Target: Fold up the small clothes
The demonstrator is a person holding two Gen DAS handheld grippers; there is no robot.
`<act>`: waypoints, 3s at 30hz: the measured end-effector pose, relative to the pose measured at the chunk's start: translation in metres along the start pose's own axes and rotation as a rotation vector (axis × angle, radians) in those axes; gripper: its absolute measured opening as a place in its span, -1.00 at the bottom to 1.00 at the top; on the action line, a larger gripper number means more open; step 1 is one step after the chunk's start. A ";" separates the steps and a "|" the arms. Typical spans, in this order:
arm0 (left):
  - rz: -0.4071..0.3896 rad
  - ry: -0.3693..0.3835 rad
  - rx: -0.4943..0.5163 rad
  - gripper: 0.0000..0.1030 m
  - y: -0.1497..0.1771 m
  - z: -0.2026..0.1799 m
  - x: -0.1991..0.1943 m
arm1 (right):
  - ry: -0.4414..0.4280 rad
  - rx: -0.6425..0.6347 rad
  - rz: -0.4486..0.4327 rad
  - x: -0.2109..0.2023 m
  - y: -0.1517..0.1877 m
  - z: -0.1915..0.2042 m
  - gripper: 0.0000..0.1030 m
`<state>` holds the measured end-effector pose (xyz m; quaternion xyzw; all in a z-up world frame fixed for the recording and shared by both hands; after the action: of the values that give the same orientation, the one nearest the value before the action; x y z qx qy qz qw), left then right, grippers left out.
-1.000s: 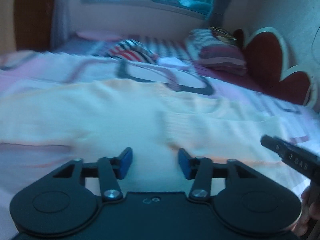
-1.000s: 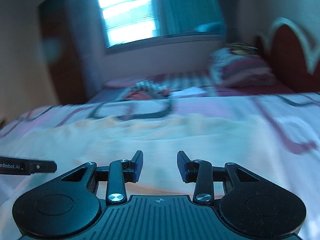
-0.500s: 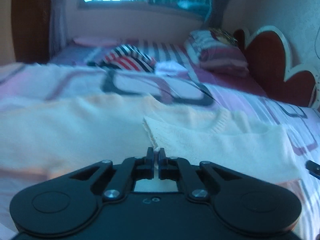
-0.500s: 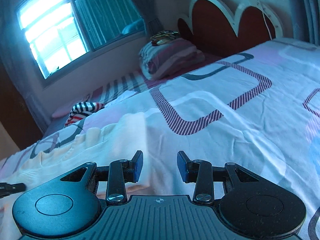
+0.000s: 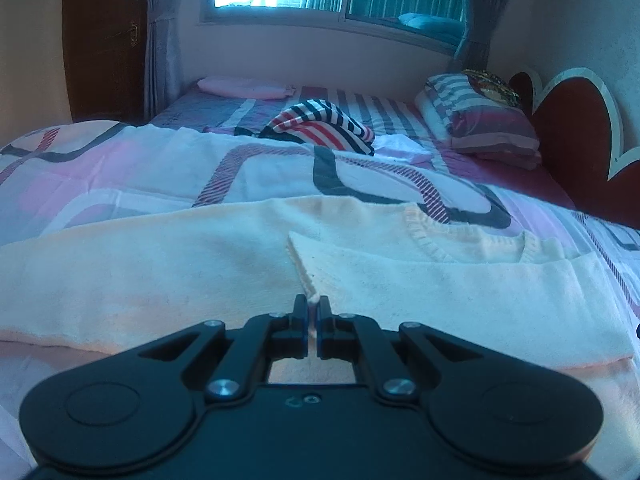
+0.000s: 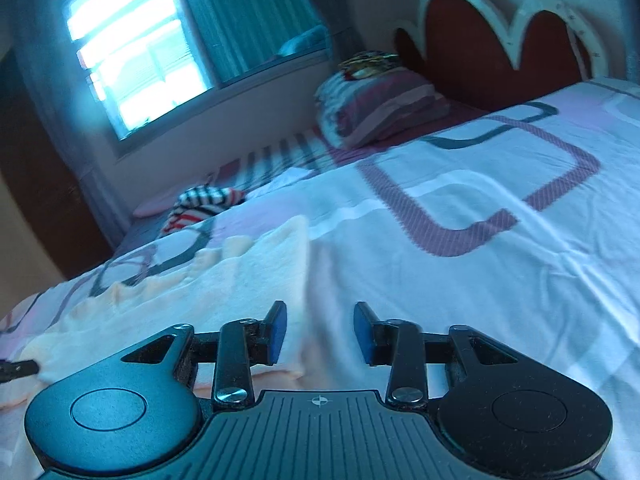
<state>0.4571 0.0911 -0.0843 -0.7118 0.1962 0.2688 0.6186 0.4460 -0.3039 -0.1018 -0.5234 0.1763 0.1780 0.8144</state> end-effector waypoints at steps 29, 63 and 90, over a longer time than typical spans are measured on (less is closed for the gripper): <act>-0.025 -0.029 0.181 0.35 0.003 -0.021 0.044 | 0.049 -0.183 0.105 0.128 -0.041 0.012 -0.86; -0.070 -0.121 -0.012 0.33 0.041 0.055 -0.043 | -0.011 -0.153 0.064 0.005 0.009 0.042 -0.86; -0.245 -0.184 -0.755 -0.98 0.029 0.354 -0.091 | 0.097 0.006 0.067 -0.040 0.023 0.102 -0.09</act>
<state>0.3192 0.4305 -0.0816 -0.8799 -0.0588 0.3086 0.3564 0.4101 -0.2062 -0.0615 -0.5229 0.2337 0.1790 0.8000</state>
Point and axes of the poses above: each gripper's, at about its wrist camera, not at the fingertips, and x roughly the way its jaws point, z to its left, y to its underside, the point moved 3 cm from there along x, roughly the way its jaws point, and after that the axes turned 4 degrees about -z, right-handed, at the moved point
